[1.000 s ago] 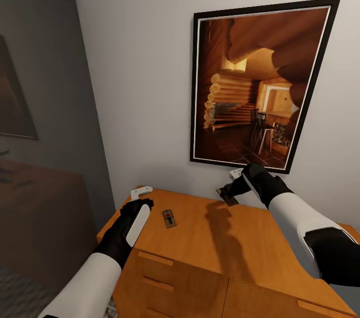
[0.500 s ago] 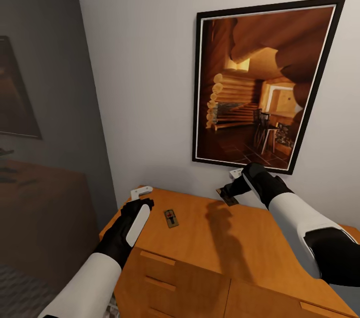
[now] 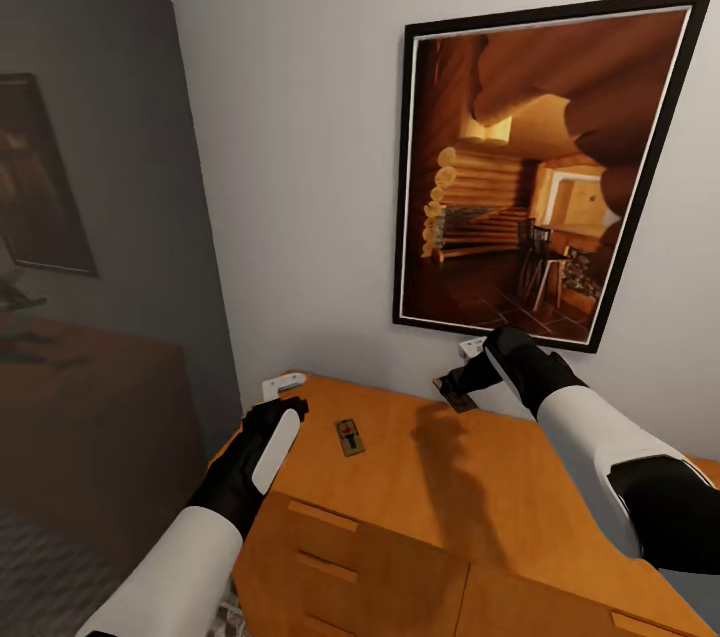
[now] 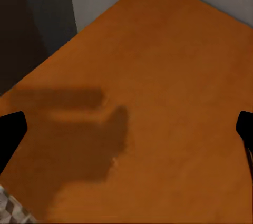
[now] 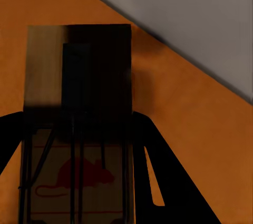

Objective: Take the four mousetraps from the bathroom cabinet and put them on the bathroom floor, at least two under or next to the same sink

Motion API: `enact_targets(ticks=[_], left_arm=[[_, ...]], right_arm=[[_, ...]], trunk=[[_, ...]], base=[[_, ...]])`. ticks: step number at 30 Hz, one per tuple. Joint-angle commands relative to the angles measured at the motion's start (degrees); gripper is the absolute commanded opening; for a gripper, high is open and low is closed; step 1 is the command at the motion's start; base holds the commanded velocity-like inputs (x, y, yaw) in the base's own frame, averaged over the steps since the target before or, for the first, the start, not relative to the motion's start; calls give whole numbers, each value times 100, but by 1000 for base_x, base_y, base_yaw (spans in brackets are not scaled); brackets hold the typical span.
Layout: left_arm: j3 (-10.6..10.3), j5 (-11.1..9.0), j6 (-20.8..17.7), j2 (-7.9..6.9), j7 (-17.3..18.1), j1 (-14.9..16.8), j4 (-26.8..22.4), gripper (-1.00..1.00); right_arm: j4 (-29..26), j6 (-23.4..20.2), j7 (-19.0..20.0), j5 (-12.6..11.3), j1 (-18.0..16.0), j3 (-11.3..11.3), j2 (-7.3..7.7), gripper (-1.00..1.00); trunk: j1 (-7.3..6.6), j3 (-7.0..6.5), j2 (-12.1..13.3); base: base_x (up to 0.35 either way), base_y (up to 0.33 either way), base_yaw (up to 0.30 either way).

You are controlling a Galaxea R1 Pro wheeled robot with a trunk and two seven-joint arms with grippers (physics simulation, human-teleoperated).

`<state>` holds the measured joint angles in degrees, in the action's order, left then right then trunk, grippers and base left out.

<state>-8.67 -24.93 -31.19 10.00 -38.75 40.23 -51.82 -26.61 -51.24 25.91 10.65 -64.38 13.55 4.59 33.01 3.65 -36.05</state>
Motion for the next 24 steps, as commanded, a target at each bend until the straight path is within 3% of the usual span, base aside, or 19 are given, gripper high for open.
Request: enact_targets(ticks=[1, 11, 19, 24], left_arm=[[-12, -47, -10, 0, -37, 6, -4, 100], [-8, -39, -11, 0, 204, 8, -3, 100], [-15, -37, -17, 0, 218, 3, 4, 100], [-20, -30, -17, 0, 219, 5, 5, 100]], right_arm=[[-11, -17, 41, 45, -4, 25, 6, -100], [-11, -17, 37, 44, -4, 25, 6, -100], [-11, -17, 37, 44, -4, 25, 6, -100], [-11, -17, 37, 44, -4, 25, 6, -100]], trunk=[[2, 12, -10], [2, 12, -10], [2, 12, -10], [2, 12, -10]], base=[[0, 0, 248], [0, 0, 261], [0, -12, 42], [0, -204, 3]])
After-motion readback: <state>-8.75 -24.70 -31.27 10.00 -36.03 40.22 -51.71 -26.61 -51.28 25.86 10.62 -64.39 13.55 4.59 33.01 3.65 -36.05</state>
